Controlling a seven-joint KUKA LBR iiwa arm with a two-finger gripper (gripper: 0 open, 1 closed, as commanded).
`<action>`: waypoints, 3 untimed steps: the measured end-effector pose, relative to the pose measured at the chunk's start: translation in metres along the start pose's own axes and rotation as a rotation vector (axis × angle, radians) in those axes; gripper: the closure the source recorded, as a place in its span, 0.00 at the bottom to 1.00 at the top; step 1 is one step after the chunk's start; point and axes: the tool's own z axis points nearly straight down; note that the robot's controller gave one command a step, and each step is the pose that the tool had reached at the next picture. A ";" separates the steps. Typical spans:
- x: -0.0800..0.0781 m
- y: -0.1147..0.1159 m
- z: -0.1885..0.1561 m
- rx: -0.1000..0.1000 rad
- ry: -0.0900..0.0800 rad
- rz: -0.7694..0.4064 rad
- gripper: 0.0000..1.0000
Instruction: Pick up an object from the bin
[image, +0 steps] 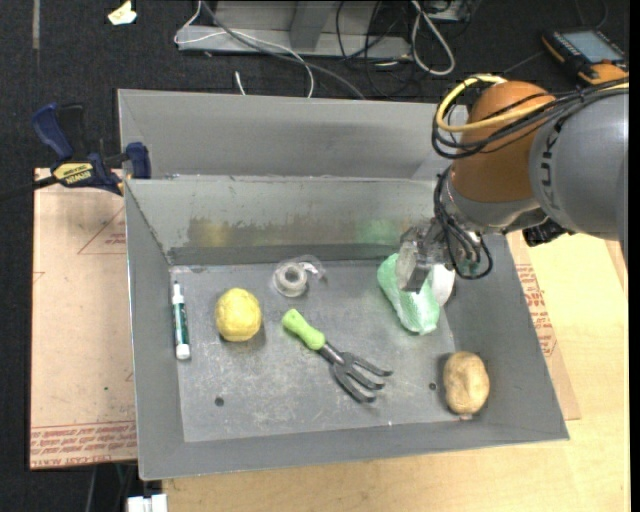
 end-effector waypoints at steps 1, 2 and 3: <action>0.000 0.000 0.000 0.000 0.000 -0.002 1.00; 0.000 0.000 0.000 0.000 0.000 -0.002 1.00; 0.001 -0.019 0.012 0.000 -0.002 -0.094 1.00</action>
Offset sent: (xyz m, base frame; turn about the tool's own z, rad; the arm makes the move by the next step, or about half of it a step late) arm 0.0000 0.0000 0.0000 0.0000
